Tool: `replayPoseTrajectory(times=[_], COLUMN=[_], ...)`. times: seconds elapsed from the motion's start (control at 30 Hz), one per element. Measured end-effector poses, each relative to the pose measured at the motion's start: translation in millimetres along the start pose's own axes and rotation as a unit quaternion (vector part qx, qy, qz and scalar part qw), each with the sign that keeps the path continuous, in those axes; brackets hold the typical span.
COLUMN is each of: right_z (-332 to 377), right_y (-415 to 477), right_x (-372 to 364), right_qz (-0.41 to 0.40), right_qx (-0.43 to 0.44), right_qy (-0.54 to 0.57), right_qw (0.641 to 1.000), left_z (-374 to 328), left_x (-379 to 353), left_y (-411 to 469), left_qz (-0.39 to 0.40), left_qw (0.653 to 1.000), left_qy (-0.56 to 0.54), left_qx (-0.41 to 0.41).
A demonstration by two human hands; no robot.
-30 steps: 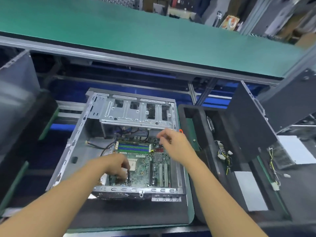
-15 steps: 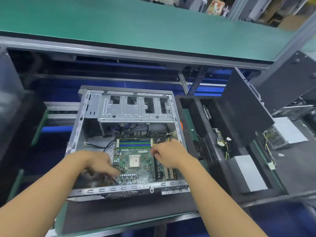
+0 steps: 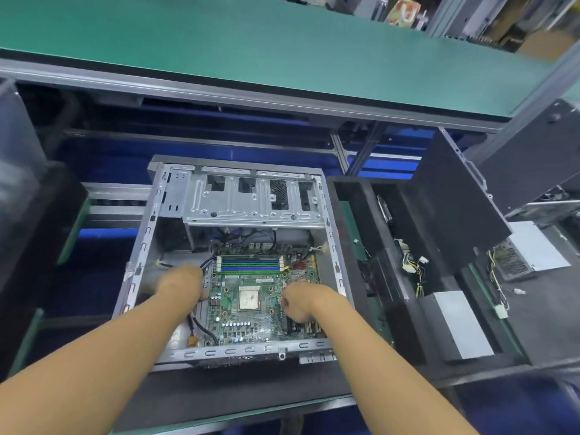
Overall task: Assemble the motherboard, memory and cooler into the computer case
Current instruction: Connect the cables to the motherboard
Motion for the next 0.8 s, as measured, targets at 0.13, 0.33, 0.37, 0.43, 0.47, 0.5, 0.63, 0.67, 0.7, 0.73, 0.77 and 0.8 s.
replayPoseTrajectory(times=[0.13,0.33,0.37,0.43,0.47,0.5,0.63,0.67,0.7,0.73,0.77,0.8], right_z=[-1.8,-4.7,-5.4,-9.3,-12.9,-18.3,-64.0,-79.7,-95.8,-110.8,-124.6,-136.6], right_y=[-5.5,-40.2,-46.7,-59.6,-65.7,-72.1,-94.7,-98.0,-100.0,-100.4,-100.1,-98.6], right_x=[4.8,39.8,42.4,47.6,50.4,53.7,65.6,65.9,65.3,63.2,59.8,56.0], right_qz=[-0.014,-0.148,-0.162,-0.196,-0.219,-0.246,-0.383,-0.407,-0.426,-0.439,-0.444,-0.442], right_qx=[0.013,0.118,0.136,0.170,0.186,0.199,0.203,0.192,0.179,0.164,0.149,0.134], right_qy=[0.033,0.111,0.116,0.135,0.149,0.168,0.294,0.333,0.368,0.397,0.420,0.437], right_qw=[0.999,0.976,0.970,0.956,0.946,0.934,0.852,0.829,0.807,0.789,0.777,0.772], left_z=[6.7,2.4,-2.3,-13.5,-20.5,-27.6,-64.8,-77.0,-91.1,-106.4,-122.4,-139.4], left_x=[-7.0,29.8,36.0,47.7,53.1,58.4,79.4,85.9,92.0,96.3,99.6,102.7], left_y=[7.7,-14.5,-19.7,-26.8,-32.0,-37.1,-58.8,-65.5,-74.4,-83.8,-93.6,-102.8], left_qz=[0.092,0.094,0.097,0.090,0.081,0.074,0.064,0.051,0.045,0.050,0.062,0.069], left_qw=[0.996,0.995,0.995,0.995,0.995,0.995,0.985,0.979,0.968,0.955,0.939,0.922], left_qy=[-0.018,0.003,0.008,0.009,0.012,0.015,-0.010,-0.028,-0.050,-0.078,-0.108,-0.140], left_qx=[0.001,-0.023,-0.034,-0.048,-0.053,-0.065,-0.158,-0.198,-0.241,-0.283,-0.321,-0.354])
Point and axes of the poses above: each hand's wrist, its own y-axis towards the middle knuckle, its own x-axis out of the back of the hand, z = x × y, the point moved 5 cm from there along y, towards the middle knuckle, and after that the axes turned 7 degrees about z, right-handed, at the moved point
